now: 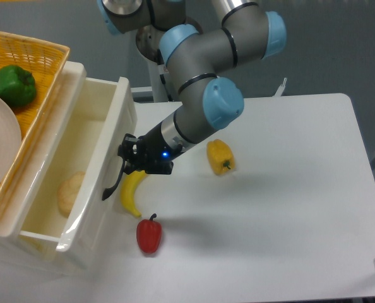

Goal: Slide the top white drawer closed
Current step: 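Push the white drawer inward into the cabinet with the gripper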

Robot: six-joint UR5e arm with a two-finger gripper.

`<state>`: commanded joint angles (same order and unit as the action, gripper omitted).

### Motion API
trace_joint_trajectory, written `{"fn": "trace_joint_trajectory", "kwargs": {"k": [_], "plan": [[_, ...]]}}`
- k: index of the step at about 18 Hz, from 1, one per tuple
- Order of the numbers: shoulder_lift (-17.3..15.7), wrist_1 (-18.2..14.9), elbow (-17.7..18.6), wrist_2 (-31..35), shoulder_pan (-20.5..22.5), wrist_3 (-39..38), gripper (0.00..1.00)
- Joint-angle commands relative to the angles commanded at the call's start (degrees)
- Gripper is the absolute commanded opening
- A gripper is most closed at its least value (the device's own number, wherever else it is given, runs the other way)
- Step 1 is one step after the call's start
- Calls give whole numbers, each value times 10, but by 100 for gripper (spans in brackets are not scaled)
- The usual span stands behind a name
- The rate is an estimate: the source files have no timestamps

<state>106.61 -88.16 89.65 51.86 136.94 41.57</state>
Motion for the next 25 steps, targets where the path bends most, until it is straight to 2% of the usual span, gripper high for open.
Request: {"fn": "trace_joint_trajectory", "kwargs": {"k": [18, 25], "plan": [[0, 2, -1, -8, -42, -25, 0], [3, 25, -1, -8, -57, -43, 0]]}}
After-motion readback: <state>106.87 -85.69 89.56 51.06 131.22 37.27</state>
